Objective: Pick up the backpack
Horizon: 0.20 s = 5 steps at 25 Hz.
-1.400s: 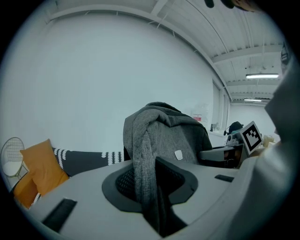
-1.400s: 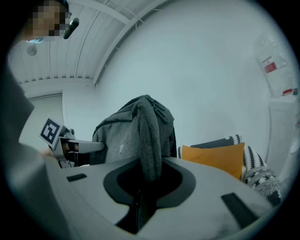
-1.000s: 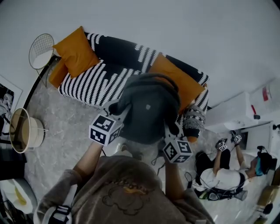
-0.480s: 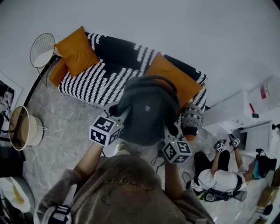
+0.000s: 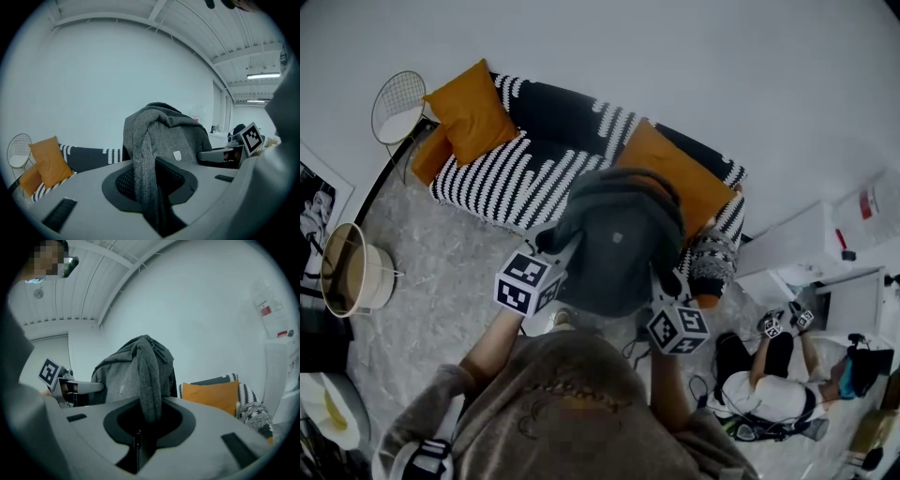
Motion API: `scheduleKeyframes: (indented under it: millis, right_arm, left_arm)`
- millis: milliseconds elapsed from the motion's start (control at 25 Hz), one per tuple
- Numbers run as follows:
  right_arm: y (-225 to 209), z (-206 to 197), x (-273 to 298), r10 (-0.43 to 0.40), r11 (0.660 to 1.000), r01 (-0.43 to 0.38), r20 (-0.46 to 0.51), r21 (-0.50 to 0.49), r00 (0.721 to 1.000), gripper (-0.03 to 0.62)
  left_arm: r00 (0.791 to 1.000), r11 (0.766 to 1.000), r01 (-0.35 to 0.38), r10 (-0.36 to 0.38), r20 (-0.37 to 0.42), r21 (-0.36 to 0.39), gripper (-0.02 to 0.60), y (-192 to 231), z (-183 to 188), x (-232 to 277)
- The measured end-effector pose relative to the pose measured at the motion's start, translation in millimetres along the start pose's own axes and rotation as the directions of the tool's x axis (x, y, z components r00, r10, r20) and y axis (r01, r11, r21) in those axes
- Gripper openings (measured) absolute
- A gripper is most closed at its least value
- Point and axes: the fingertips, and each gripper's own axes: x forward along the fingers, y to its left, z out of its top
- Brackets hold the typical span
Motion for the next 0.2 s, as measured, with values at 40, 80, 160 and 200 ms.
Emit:
scheduleKeyframes:
  millis: [40,80,160,200]
  right_arm:
    - [0.3,-0.2,0.1,0.001,1.0,-0.001,-0.001,0.0,1.0,0.051]
    - [0.6,-0.5,0.0,0.002,1.0,-0.002,-0.002,0.001,1.0,0.051]
    - [1.3,-1.1,-0.8,0.004,1.0,-0.004,-0.003,0.003,1.0,0.051]
    - [1.6,-1.5,-1.3,0.004,1.0,-0.004,-0.003,0.004,1.0,0.052]
  left_arm:
    - [1.0,1.0,-0.001,0.001,-0.001,-0.002,0.081,0.1,-0.4,-0.5]
    - [1.0,1.0,-0.002,0.002,-0.002,-0.003,0.081,0.0,-0.9,-1.1]
    - [1.0,1.0,-0.004,0.004,-0.004,-0.005,0.081,-0.5,-1.8,-2.3]
    - [1.0,1.0,-0.005,0.005,-0.005,-0.006,0.081,-0.8,-2.2,-2.8]
